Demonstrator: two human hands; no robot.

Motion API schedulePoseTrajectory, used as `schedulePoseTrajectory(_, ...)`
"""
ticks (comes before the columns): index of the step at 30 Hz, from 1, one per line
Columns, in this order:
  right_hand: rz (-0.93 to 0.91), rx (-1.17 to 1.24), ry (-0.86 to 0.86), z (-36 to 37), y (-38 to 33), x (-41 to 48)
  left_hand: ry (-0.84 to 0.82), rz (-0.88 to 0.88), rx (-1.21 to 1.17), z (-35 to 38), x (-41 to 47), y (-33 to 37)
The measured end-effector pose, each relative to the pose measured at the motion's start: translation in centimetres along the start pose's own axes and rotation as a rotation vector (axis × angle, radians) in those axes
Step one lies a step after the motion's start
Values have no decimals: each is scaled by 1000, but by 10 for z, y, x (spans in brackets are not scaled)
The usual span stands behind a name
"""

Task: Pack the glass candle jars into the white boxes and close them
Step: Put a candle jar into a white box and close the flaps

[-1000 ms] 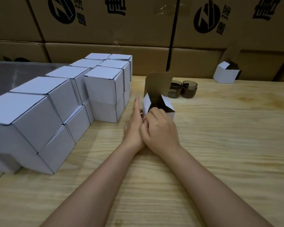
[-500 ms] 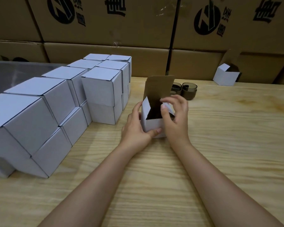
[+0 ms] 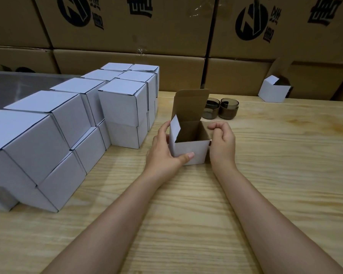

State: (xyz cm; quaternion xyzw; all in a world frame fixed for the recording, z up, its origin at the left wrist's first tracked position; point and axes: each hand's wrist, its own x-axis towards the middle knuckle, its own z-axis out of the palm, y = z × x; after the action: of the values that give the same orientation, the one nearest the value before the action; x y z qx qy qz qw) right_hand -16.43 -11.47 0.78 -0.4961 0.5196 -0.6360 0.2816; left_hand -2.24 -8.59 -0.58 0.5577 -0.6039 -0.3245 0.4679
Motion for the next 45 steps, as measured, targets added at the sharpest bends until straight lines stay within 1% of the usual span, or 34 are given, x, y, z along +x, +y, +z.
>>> schedulePoseTrajectory(3, 33, 69, -82, 0, -1, 0, 52, 18, -56, 2, -4, 6)
schedulePoseTrajectory(5, -8, 85, -182, 1, -2, -4, 141, 3, -75, 3, -9, 14)
schedulePoseTrajectory(8, -121, 50, -263, 0, -6, -7, 288, 0, 47, 4, -13, 19)
schedulePoseTrajectory(10, -161, 51, -297, 1, -6, -6, 371, 44, 192, 4, -15, 20)
schedulePoseTrajectory(12, -179, 46, -337, 1, -4, -6, 459, 96, 281, 3, -16, 23)
schedulePoseTrajectory(14, -196, 26, -372, 1, -4, -7, 525, 101, 311, 1, -17, 23)
schedulePoseTrajectory(16, -221, 5, -397, 1, -5, -7, 550, 54, 269, 1, -15, 22)
schedulePoseTrajectory(18, -231, 11, -424, 0, -5, -7, 540, -2, 170, -2, -11, 20)
schedulePoseTrajectory(21, -216, 18, -472, 0, -5, -7, 510, -85, -89, -5, -6, 16)
schedulePoseTrajectory(23, -211, 10, -486, 1, -7, -8, 495, -86, -197, -6, -4, 15)
schedulePoseTrajectory(27, -187, 48, -456, 2, -10, -6, 470, -28, -204, -6, -5, 15)
schedulePoseTrajectory(32, -38, -7, -461, 5, -7, -5, 460, -11, -259, -8, -4, 11)
schedulePoseTrajectory(35, 26, 3, -480, 5, -4, -5, 369, -48, -374, -6, -7, 15)
schedulePoseTrajectory(37, 69, 32, -507, 4, -2, -7, 232, -31, -444, -6, -9, 19)
schedulePoseTrajectory(39, 72, 68, -513, 4, -2, -7, 82, 13, -569, -8, -9, 20)
schedulePoseTrajectory(40, 62, 66, -509, 4, -3, -7, 31, 32, -593, -9, -9, 18)
schedulePoseTrajectory(42, 36, 22, -496, 3, -2, -5, -18, 47, -517, -10, -11, 16)
schedulePoseTrajectory(44, 16, -18, -498, 3, -1, -4, -11, 32, -412, -9, -12, 15)
schedulePoseTrajectory(45, 28, 7, -489, 4, -1, -4, 7, 24, -391, -9, -11, 15)
